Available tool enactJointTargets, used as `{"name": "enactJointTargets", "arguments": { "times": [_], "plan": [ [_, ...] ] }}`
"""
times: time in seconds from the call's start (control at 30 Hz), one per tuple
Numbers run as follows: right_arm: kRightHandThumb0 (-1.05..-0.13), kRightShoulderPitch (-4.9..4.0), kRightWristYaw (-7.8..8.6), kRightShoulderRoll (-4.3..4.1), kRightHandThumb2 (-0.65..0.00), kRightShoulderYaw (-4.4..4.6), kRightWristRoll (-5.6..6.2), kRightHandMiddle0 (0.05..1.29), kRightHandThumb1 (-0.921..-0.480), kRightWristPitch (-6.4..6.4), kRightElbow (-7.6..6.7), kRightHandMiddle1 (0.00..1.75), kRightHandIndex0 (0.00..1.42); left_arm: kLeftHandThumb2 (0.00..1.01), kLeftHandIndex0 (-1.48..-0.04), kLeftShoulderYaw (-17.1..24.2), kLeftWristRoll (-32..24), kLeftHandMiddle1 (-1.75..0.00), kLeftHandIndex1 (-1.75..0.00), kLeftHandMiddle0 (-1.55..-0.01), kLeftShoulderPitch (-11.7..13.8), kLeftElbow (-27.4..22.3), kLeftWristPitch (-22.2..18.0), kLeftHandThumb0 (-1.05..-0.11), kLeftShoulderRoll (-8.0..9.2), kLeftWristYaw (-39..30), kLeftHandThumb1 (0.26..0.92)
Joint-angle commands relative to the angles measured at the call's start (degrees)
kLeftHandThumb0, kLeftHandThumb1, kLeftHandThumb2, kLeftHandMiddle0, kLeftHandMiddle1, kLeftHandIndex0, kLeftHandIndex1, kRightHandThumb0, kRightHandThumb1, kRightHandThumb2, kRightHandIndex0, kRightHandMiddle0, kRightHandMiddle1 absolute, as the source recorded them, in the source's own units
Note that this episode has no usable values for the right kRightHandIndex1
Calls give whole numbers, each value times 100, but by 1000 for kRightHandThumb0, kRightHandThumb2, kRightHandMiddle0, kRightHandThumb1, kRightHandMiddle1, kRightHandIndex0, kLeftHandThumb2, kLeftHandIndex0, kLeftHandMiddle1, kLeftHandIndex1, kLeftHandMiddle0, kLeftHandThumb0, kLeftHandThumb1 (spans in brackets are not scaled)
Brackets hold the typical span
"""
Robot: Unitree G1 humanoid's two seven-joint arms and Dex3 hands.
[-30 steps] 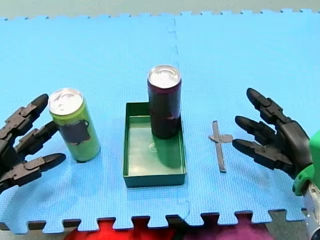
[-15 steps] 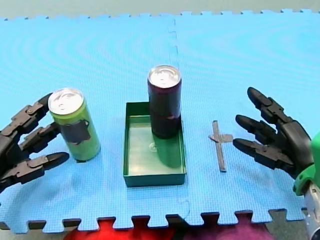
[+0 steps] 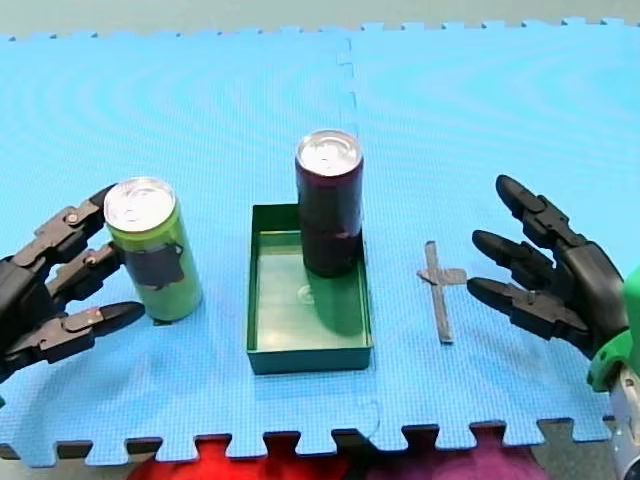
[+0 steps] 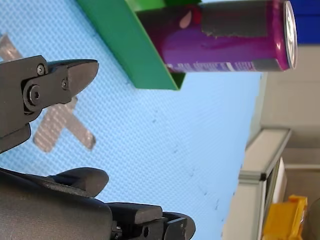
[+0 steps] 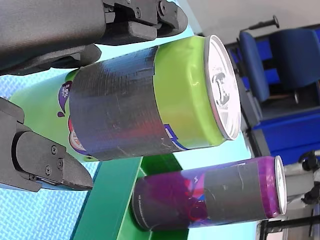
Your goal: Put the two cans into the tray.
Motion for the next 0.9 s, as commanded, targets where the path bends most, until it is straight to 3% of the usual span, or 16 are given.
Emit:
{"name": "enactJointTargets", "arguments": {
  "times": [0.0, 0.33, 0.87],
  "plan": [
    [-1048, 14, -10, -17, -101, -11, 15, 138, -921, -40, 8, 0, 246, 18, -160, 9, -33, -1, -4, -290, -54, 36, 10, -1048, 26, -31, 917],
    [-1048, 29, 32, -34, -133, -51, 41, 141, -921, -72, 78, 1, 246, 25, -152, -29, -12, 0, 0, -240, -181, 81, 45, -1048, -24, 6, 921],
    [-1048, 46, 436, -30, -164, -209, 263, 145, -921, -49, 71, 2, 252, 45, -143, -35, 102, -1, 0, -213, -32, -137, 197, -1048, 46, 263, 921]
  ]
}}
